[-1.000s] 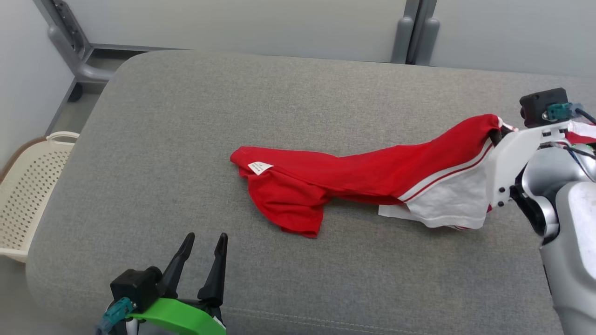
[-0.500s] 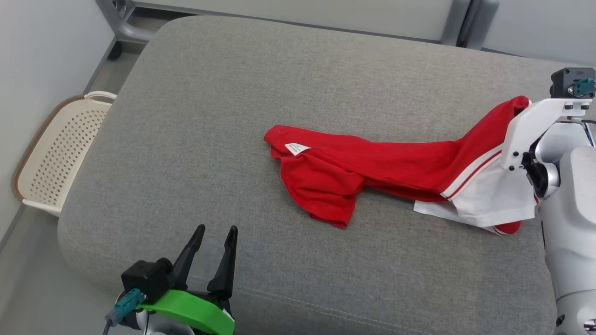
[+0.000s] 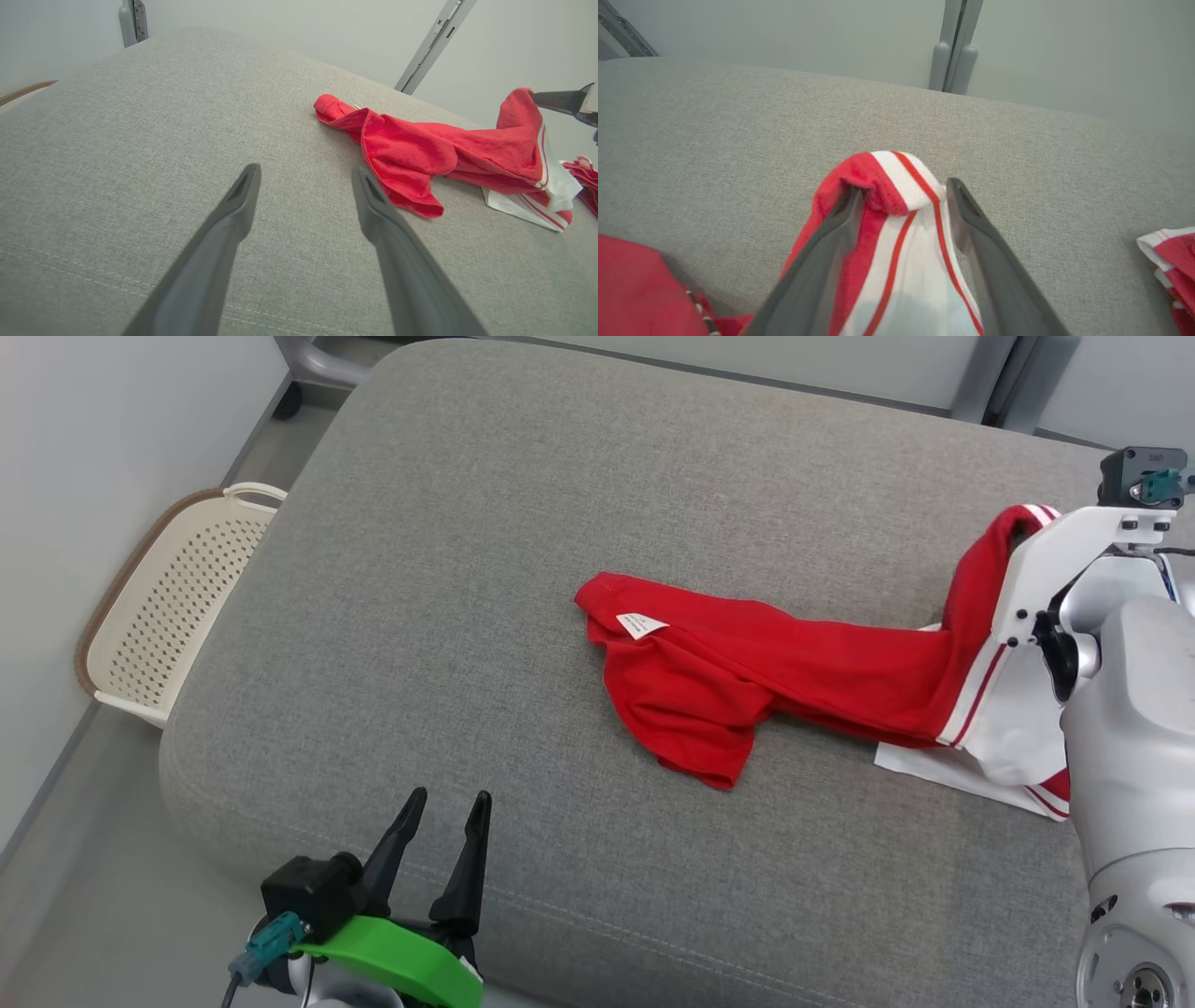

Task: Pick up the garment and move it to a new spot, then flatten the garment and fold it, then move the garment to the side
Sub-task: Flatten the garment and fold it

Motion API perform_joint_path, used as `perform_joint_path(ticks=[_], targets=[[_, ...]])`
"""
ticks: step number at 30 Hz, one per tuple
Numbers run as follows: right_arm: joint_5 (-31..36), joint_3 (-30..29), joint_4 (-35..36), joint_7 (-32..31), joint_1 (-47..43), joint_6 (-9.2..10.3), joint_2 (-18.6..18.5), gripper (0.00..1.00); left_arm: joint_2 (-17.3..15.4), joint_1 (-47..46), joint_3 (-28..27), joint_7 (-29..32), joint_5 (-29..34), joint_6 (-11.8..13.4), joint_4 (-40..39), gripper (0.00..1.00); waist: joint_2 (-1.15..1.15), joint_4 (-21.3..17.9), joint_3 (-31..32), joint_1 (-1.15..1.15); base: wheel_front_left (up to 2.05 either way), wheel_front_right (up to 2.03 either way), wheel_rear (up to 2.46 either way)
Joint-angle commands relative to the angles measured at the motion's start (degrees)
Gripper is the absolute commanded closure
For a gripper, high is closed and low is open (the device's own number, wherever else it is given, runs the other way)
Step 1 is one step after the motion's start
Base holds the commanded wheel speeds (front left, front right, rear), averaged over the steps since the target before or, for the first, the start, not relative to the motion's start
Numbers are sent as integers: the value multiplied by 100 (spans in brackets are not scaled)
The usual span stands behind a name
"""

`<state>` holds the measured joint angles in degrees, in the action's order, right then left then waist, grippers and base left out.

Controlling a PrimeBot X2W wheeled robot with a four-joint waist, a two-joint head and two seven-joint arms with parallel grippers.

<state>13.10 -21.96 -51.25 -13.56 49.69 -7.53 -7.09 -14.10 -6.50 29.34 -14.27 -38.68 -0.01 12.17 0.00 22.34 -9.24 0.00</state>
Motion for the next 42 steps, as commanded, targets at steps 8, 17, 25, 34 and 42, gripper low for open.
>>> perform_joint_path(ticks=[8, 17, 25, 34, 42], targets=[[528, -87, -313, 340, 257, 8, -43, 0, 6, -67, -66, -50, 39, 39, 32, 0, 0, -110, 56, 0, 0, 0, 0], [707, 386, -453, 208, 164, 8, 87, 0, -67, 13, -89, -43, 21, 57, 26, 0, 0, -485, 268, 0, 0, 0, 0], [231, 1433, 33, 62, -380, 8, 262, 0, -140, 120, -93, -11, 28, 147, -55, 0, 0, -885, 454, 0, 0, 0, 0], [-535, 2598, 2246, -709, -2004, 8, 30, 0, -181, 242, -80, 28, -3, 249, -197, 0, 0, -1143, 592, 0, 0, 0, 0], [-872, 2892, 4662, -1654, -3655, 8, -166, 0, -185, 252, -59, 41, -42, 254, -228, 0, 0, -1177, 642, 0, 0, 0, 0]])
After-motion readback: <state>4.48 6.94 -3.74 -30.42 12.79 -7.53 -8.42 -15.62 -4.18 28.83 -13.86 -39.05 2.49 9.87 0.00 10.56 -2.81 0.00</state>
